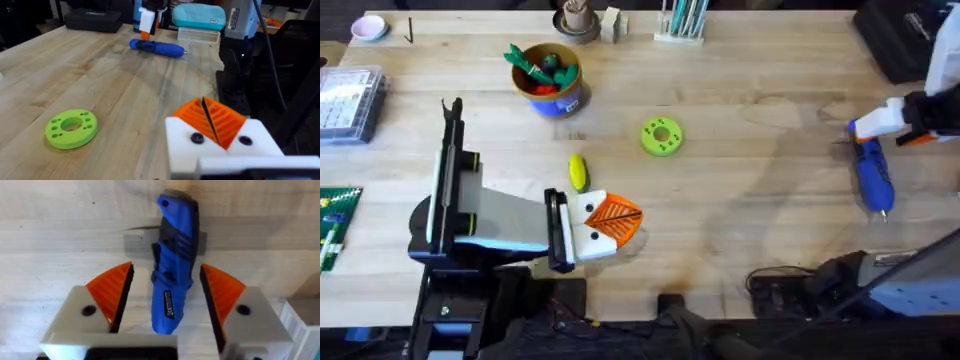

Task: Pick up the gripper from the table and insert it into the empty holder that is missing its gripper. Then pick up a screw, insert it into the mounting hole, and use the screwdriver to tighten it. Finally, clean up the table by picking up the vegetable and placing it into the bucket.

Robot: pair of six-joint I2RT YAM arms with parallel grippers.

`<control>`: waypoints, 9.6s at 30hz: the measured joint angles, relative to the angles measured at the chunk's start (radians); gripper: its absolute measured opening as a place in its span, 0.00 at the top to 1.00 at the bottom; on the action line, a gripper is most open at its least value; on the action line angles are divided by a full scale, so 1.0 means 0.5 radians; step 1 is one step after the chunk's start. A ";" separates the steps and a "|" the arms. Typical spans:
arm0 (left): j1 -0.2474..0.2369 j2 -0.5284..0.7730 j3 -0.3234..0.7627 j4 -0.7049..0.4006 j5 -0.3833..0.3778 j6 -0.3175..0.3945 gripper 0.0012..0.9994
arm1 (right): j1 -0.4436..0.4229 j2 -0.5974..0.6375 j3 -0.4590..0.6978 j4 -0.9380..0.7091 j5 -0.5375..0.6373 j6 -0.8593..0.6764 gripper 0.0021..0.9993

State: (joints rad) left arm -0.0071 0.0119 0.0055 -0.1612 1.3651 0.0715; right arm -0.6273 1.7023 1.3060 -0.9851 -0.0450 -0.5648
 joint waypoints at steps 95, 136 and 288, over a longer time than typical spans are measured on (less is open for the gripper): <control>0.000 -0.001 0.000 0.000 0.000 0.000 1.00 | 0.436 -1.953 -0.624 0.638 -0.708 0.391 0.98; 0.000 -0.001 0.000 0.000 0.000 0.000 1.00 | 2.187 -1.835 -1.392 2.767 -0.822 1.163 0.98; -0.002 0.000 0.000 -0.001 0.000 -0.022 1.00 | 2.002 -1.314 -1.392 2.776 -0.792 0.572 0.98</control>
State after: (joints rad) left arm -0.0078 0.0118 0.0055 -0.1616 1.3652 0.0605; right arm 0.3739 1.0455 0.6102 0.4029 -0.4409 -0.2786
